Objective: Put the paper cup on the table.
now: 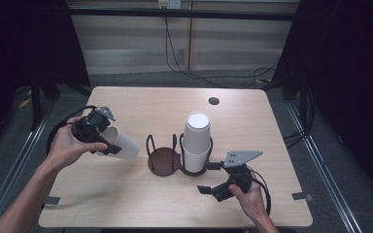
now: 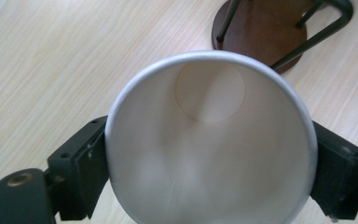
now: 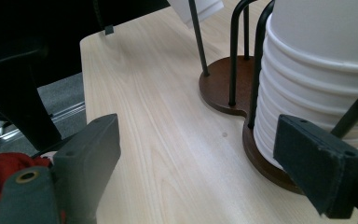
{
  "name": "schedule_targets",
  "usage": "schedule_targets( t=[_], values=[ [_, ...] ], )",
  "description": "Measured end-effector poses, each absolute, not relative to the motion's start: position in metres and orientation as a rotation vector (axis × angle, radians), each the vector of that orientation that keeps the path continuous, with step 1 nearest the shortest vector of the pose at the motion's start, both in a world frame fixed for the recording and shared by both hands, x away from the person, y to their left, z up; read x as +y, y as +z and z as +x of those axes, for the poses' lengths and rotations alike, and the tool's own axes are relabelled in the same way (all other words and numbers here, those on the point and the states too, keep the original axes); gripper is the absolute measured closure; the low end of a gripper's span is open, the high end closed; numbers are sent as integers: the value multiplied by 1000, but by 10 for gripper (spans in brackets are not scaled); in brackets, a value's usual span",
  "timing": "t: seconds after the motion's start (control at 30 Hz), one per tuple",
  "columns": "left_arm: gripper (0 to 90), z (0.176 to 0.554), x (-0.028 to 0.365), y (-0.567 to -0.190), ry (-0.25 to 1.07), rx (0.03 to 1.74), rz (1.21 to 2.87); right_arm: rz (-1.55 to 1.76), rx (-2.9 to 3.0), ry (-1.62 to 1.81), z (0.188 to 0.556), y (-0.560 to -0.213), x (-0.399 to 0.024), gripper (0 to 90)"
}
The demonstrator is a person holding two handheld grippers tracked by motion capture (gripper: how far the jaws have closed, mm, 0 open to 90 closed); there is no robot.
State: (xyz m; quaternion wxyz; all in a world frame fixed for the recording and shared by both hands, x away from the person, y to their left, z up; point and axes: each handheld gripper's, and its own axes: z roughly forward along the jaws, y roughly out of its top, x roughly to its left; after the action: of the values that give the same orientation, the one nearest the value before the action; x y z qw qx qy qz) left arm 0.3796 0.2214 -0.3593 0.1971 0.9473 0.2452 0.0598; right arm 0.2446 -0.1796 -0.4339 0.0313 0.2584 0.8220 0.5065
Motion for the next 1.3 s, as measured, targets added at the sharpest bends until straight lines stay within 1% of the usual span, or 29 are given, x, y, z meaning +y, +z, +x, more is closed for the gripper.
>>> schedule_targets(
  t=[0.37, 0.63, 0.83, 0.9, 1.03, 1.3],
  values=[
    [128, 391, 198, -366, 166, 681, 2785, 795, 2536, 1556, 245, -435, -179, 150],
    [121, 395, 184, -377, 155, 674, 2843, 793, 2548, 1540, 245, -436, -178, 150],
    [114, 399, 177, -386, 118, 693, 2865, 791, 2554, 1535, 245, -437, -177, 150],
    [111, 399, 174, -389, 138, 689, 2866, 792, 2555, 1537, 245, -437, -177, 150],
    [93, 401, 172, -389, 132, 718, 2855, 794, 2565, 1535, 246, -438, -176, 150],
    [67, 405, 169, -393, 141, 707, 2811, 794, 2566, 1529, 245, -439, -174, 150]
  ],
)
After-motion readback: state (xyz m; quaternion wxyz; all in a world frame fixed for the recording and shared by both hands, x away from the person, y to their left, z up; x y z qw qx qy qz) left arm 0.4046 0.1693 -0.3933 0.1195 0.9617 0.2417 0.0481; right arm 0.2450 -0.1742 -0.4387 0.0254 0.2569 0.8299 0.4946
